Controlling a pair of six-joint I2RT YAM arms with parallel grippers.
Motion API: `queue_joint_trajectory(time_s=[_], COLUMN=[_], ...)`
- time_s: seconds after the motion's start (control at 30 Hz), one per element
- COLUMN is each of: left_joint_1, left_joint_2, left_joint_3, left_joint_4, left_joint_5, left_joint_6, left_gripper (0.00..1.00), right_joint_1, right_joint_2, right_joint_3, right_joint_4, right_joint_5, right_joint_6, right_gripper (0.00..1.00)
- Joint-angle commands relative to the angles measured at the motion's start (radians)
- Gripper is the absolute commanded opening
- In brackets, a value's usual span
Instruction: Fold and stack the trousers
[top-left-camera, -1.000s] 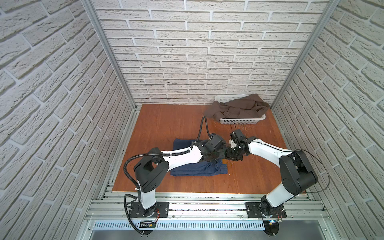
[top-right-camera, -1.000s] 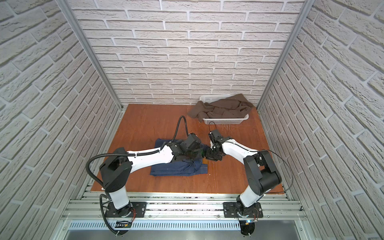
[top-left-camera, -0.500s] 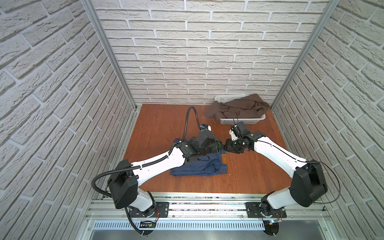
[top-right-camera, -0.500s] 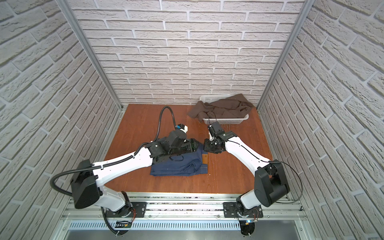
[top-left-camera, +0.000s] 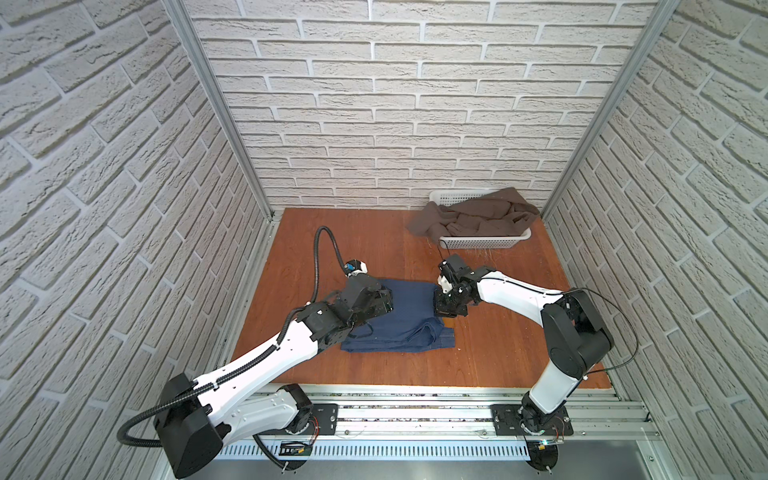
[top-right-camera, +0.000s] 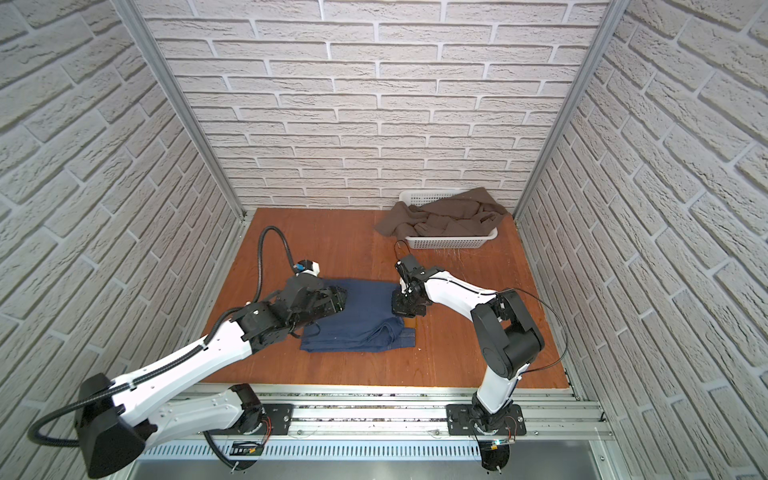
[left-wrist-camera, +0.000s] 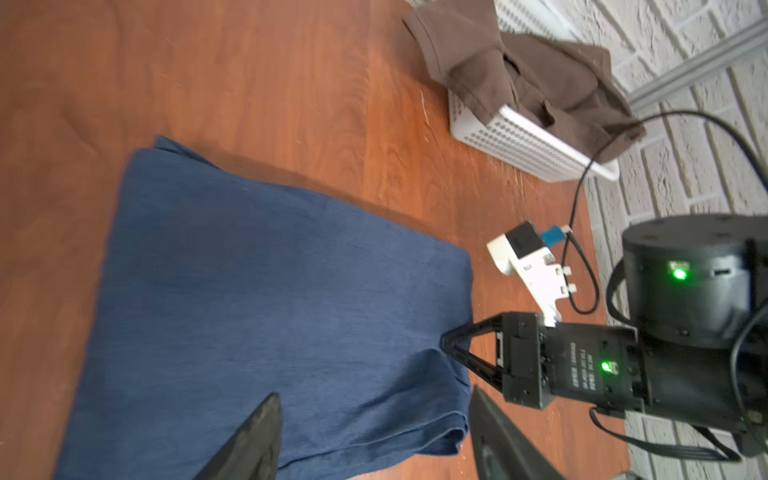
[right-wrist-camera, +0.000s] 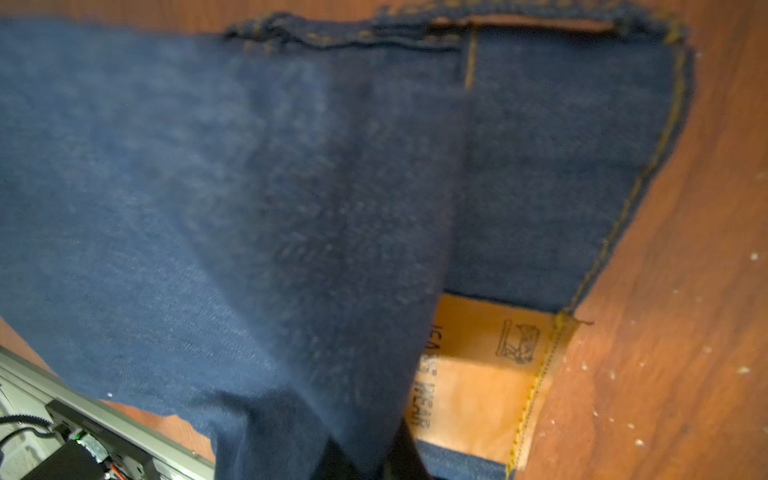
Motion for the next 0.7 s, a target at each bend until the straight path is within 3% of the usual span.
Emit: queue_joint_trajectory(time_s=[0.0,0.3,0.67], left_joint_1=[0.023,0.057,0.058], left_joint_2=[-0.046,-0.035,0.164], left_joint_3=[-0.024,-0.028,-0.040], left_joint_4=[-0.061,-0.100,-0.014], left_joint_5=[-0.050,-0.034,0.078], left_joint_6=[0.006,0.046,0.078], left_gripper=[0.70,0.71,0.68], right_joint_1=[0.012,-0.005,-0.100], right_joint_2=[-0.100,-0.205,-0.185], right_joint_3=[0.056,0.050,-0.010], right_joint_4=[-0.023,-0.098,-0.077], right_joint_5=[0.035,0.077,0.098], right_joint_6=[-0.004,-0.038,-0.098], right_gripper=[0.05,0.05,0.06])
